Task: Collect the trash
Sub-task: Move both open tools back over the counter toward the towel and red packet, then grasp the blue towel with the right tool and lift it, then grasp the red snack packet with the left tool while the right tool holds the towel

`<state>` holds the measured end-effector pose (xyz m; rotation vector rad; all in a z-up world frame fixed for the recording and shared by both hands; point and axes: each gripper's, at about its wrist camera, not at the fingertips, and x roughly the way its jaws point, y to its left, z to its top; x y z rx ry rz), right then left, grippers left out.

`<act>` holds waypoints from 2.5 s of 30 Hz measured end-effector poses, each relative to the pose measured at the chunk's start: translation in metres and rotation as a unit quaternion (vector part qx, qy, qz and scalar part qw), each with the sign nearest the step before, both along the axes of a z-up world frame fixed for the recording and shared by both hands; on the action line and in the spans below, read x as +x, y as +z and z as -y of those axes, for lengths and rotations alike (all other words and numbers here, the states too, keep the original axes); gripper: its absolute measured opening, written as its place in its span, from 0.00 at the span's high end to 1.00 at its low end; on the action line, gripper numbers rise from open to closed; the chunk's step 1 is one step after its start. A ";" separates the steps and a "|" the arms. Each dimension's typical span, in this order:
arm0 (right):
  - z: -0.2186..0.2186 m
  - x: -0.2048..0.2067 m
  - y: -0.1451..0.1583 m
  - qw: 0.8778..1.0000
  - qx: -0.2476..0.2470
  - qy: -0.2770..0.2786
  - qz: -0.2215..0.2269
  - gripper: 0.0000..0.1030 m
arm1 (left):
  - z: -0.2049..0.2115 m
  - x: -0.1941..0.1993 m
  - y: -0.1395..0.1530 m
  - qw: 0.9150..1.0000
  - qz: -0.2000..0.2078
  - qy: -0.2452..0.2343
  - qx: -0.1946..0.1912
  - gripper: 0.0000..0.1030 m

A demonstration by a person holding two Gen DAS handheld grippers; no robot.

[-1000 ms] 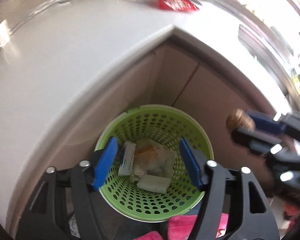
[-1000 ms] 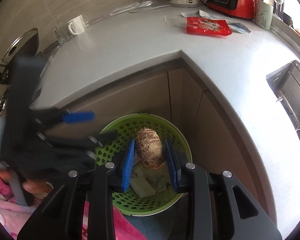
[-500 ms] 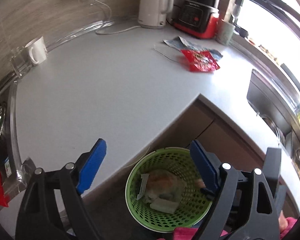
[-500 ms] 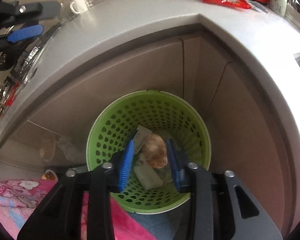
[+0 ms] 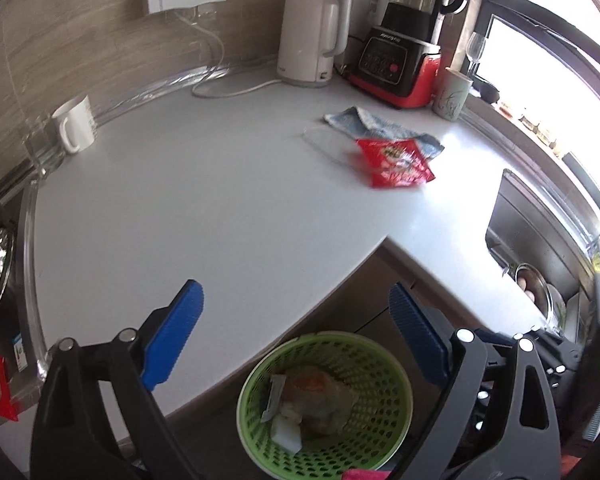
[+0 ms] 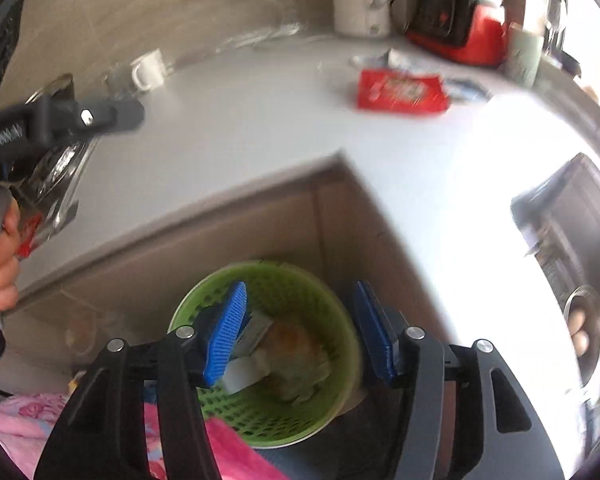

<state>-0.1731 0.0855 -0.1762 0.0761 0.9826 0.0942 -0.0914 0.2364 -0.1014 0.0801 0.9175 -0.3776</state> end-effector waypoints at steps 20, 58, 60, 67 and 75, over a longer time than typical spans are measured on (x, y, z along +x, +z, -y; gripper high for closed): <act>0.158 0.138 0.039 0.998 -0.032 -0.015 0.053 0.36 | 0.130 0.097 0.000 1.000 0.000 0.013 0.007 0.09; 0.243 0.302 0.018 0.995 -0.006 0.067 0.078 0.92 | 0.197 0.176 -0.051 0.996 -0.077 0.049 0.024 0.09; 0.250 0.296 0.033 0.993 0.005 0.062 0.095 0.93 | 0.203 0.176 -0.053 0.996 -0.079 0.043 0.028 0.08; 0.268 0.283 0.063 0.989 0.000 0.046 0.137 0.92 | 0.226 0.172 -0.062 0.995 -0.086 0.021 0.037 0.08; 0.287 0.264 0.079 0.986 0.009 0.037 0.164 0.92 | 0.252 0.178 -0.073 0.995 -0.093 0.000 0.046 0.08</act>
